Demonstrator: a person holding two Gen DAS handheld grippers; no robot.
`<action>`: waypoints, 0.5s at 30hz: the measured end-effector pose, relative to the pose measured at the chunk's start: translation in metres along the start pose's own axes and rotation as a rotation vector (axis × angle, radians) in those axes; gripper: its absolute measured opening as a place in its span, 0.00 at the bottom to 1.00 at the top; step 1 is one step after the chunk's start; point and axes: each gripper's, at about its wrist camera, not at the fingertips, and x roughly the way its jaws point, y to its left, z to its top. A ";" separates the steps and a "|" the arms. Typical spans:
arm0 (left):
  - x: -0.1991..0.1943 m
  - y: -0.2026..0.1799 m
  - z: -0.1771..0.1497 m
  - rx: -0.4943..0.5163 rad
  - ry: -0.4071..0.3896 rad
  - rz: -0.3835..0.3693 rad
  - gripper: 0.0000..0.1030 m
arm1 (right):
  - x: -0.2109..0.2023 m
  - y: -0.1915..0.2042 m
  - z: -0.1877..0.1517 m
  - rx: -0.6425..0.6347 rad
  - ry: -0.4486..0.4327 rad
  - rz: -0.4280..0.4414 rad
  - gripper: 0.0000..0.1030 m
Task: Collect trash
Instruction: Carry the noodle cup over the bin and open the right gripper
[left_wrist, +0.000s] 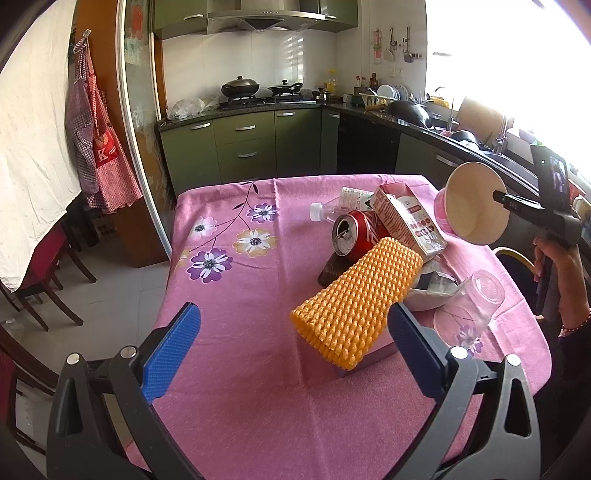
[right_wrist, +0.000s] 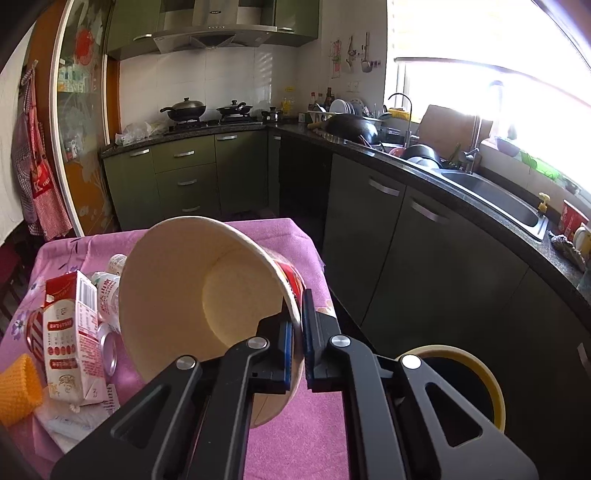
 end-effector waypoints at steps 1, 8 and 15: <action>-0.001 0.001 0.000 0.001 -0.002 0.001 0.94 | -0.009 -0.009 0.000 0.009 0.003 0.008 0.05; -0.004 0.000 0.004 0.020 -0.011 -0.014 0.94 | -0.047 -0.100 -0.009 0.085 0.110 -0.015 0.05; 0.001 -0.009 0.012 0.026 -0.024 -0.029 0.94 | -0.037 -0.191 -0.040 0.178 0.319 -0.083 0.05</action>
